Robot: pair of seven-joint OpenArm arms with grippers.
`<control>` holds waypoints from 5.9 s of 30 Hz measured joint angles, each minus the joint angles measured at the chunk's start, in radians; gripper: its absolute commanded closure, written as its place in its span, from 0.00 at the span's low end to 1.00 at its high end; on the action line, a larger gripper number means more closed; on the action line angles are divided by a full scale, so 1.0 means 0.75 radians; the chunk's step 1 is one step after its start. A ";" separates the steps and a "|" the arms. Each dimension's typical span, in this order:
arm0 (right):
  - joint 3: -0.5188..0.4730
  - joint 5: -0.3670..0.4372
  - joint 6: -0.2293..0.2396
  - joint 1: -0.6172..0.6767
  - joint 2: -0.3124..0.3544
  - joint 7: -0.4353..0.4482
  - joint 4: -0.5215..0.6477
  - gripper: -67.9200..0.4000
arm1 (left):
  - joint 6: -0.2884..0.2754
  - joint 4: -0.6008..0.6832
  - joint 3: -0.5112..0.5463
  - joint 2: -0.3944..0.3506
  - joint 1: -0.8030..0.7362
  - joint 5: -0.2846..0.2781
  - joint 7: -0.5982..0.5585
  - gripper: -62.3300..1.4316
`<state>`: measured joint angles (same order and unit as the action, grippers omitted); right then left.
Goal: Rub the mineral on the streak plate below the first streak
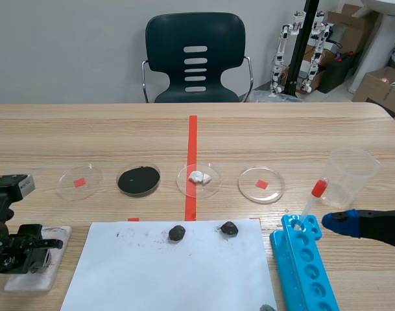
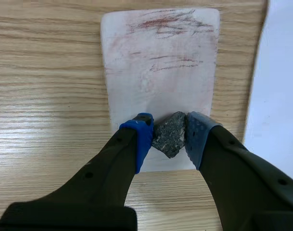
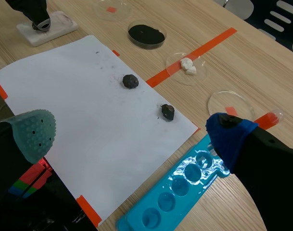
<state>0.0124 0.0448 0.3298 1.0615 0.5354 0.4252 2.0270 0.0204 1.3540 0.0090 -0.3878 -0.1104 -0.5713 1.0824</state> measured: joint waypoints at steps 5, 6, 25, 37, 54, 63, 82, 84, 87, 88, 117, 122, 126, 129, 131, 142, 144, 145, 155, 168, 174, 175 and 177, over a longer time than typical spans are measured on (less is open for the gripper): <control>0.000 0.000 0.000 0.000 0.000 0.001 0.000 0.00 | -0.001 0.000 -0.004 0.004 0.000 -0.003 -0.003 0.87; 0.000 0.000 0.000 0.000 0.000 0.000 0.000 0.00 | -0.001 0.001 -0.004 0.004 0.000 -0.003 -0.004 0.87; 0.000 -0.001 0.001 0.000 -0.001 0.000 0.000 0.00 | 0.204 0.083 -0.037 0.055 -0.060 0.474 0.024 0.87; 0.000 0.000 0.000 0.000 -0.001 0.000 0.000 0.00 | 0.068 0.083 -0.007 0.082 -0.064 0.226 0.005 0.87; 0.000 0.000 0.000 0.000 -0.001 0.000 0.000 0.00 | 0.156 0.106 -0.038 0.153 -0.059 0.405 0.008 0.87; 0.000 0.000 0.000 0.000 0.000 0.000 0.000 0.00 | 0.241 0.113 -0.047 0.170 -0.059 0.529 0.023 0.87; 0.000 0.000 -0.001 0.000 -0.001 0.001 0.000 0.00 | 0.341 0.509 -0.038 0.110 -0.365 0.630 -0.427 0.87; 0.000 0.000 0.000 0.000 0.000 0.001 0.000 0.00 | 0.341 0.586 -0.038 0.110 -0.409 0.631 -0.564 0.87; 0.000 0.000 0.000 0.000 -0.001 0.001 0.000 0.00 | 0.336 0.645 -0.037 0.110 -0.475 0.631 -0.767 0.87; 0.000 0.000 -0.001 0.000 0.000 0.001 0.000 0.00 | 0.335 0.656 -0.037 0.111 -0.498 0.629 -0.829 0.87; 0.000 0.000 0.000 0.000 -0.001 0.000 0.000 0.00 | -0.165 0.720 -0.034 0.185 -0.897 0.700 -1.648 0.87; 0.000 0.000 0.000 0.000 -0.001 0.000 0.000 0.00 | -0.168 0.720 -0.034 0.185 -0.897 0.727 -1.648 0.87; 0.000 0.000 0.000 0.000 -0.001 0.000 0.000 0.00 | -0.168 0.720 -0.034 0.185 -0.897 0.727 -1.648 0.87; 0.000 0.000 0.000 0.000 -0.001 0.000 0.000 0.00 | -0.168 0.720 -0.034 0.185 -0.897 0.727 -1.647 0.87; 0.000 0.000 0.000 0.000 -0.001 0.000 0.000 0.00 | -0.168 0.720 -0.034 0.185 -0.897 0.727 -1.647 0.87; 0.000 0.000 0.000 0.000 -0.001 0.000 0.000 0.00 | -0.168 0.720 -0.034 0.185 -0.897 0.726 -1.638 0.87; 0.000 0.000 0.000 0.000 -0.001 0.000 0.000 0.00 | -0.168 0.720 -0.034 0.185 -0.897 0.726 -1.639 0.87; 0.000 0.000 0.000 0.000 -0.001 0.000 0.000 0.00 | -0.168 0.720 -0.034 0.185 -0.897 0.726 -1.638 0.87; 0.000 0.000 0.000 0.000 -0.001 0.000 0.000 0.00 | -0.168 0.720 -0.034 0.185 -0.895 0.726 -1.639 0.87; 0.000 0.000 0.000 0.000 -0.001 0.000 0.000 0.00 | -0.168 0.720 -0.034 0.185 -0.894 0.726 -1.639 0.87; 0.000 0.000 0.000 0.000 -0.001 0.000 0.000 0.00 | -0.168 0.720 -0.034 0.185 -0.894 0.726 -1.639 0.87; 0.000 0.000 0.000 0.000 -0.001 0.000 0.000 0.00 | -0.168 0.720 -0.034 0.185 -0.894 0.726 -1.639 0.87; 0.000 0.000 0.000 0.000 -0.001 0.000 0.000 0.00 | -0.168 0.720 -0.034 0.185 -0.894 0.726 -1.639 0.87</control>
<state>0.0124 0.0448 0.3298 1.0615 0.5350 0.4252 2.0270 -0.1055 1.8942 -0.0162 -0.2493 -0.7811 -0.0265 -0.1467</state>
